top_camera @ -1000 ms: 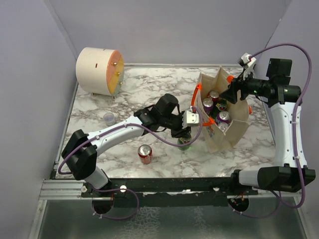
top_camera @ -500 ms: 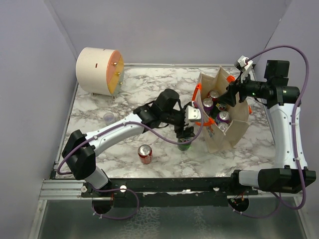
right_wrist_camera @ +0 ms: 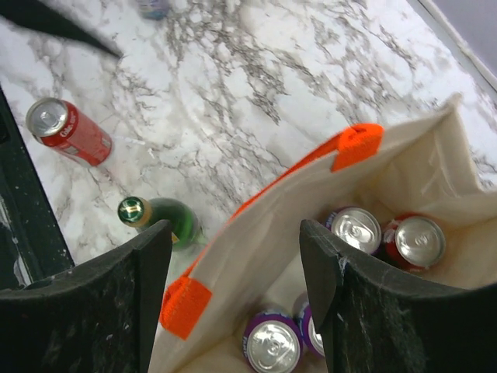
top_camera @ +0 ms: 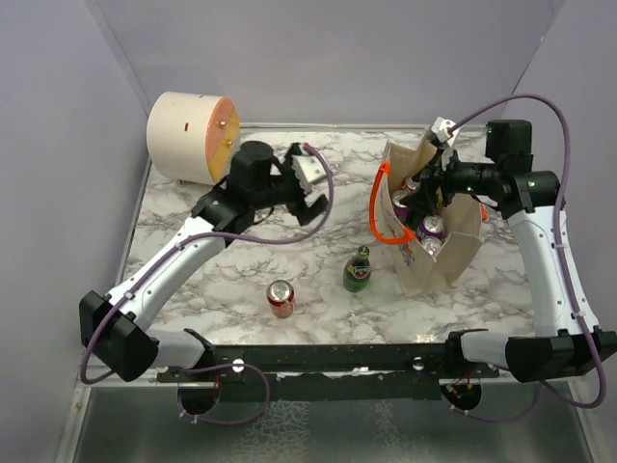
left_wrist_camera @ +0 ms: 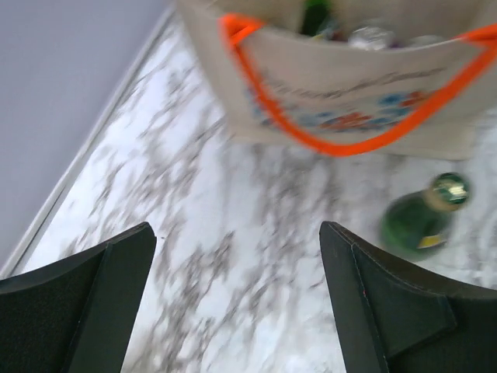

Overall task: Place the beverage into the canvas bag
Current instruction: Place the drink in the canvas bag, then pick up the drink from the center of the board.

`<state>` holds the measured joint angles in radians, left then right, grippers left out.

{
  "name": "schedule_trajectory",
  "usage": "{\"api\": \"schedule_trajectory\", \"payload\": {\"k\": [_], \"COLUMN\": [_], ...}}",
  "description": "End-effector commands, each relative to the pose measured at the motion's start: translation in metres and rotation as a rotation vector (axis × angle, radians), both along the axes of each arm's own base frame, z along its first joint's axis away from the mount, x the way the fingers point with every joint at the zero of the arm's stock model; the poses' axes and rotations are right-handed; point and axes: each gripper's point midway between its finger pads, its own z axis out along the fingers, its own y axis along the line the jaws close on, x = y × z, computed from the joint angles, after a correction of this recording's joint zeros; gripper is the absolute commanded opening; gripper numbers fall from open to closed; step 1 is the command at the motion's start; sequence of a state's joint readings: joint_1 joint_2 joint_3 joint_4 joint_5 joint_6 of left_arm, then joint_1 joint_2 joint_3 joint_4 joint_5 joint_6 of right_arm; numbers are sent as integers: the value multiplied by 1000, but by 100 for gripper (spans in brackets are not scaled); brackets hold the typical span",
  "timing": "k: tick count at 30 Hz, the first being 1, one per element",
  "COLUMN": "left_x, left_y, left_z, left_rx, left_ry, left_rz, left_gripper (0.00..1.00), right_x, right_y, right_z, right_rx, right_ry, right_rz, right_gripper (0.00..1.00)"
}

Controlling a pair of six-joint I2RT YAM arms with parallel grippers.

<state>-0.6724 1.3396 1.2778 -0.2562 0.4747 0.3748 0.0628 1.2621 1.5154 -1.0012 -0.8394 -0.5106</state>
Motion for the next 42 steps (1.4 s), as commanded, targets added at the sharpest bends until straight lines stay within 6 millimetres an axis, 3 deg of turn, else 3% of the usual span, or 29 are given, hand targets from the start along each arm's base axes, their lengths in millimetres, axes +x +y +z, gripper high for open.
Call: {"api": "schedule_trajectory", "payload": {"k": [1, 5, 10, 20, 24, 28, 33, 42], "left_x": [69, 102, 115, 101, 100, 101, 102, 107], "left_y": [91, 145, 172, 174, 172, 173, 174, 169], "left_z": [-6, 3, 9, -1, -3, -4, -5, -6], "left_rx": [-33, -123, -128, -105, -108, -104, -97, -103], "left_ry": [67, 102, 63, 76, 84, 78, 78, 87], "left_rz": [426, 620, 689, 654, 646, 647, 643, 629], "left_gripper": [89, 89, 87, 85, 85, 85, 85, 84], "right_x": [-9, -24, -49, -55, -60, -63, -66, -69], "right_y": [32, 57, 83, 91, 95, 101, 107, 104], "right_z": [4, -16, -55, -123, -140, -152, -159, -158], "right_rx": [-17, -117, -287, -403, -418, -419, -411, -420], "right_ry": [-65, -90, -134, -63, -44, -24, -10, -12], "right_rz": [97, 227, 391, 514, 547, 568, 584, 573], "right_gripper": [66, 67, 72, 73, 73, 69, 55, 36]}}
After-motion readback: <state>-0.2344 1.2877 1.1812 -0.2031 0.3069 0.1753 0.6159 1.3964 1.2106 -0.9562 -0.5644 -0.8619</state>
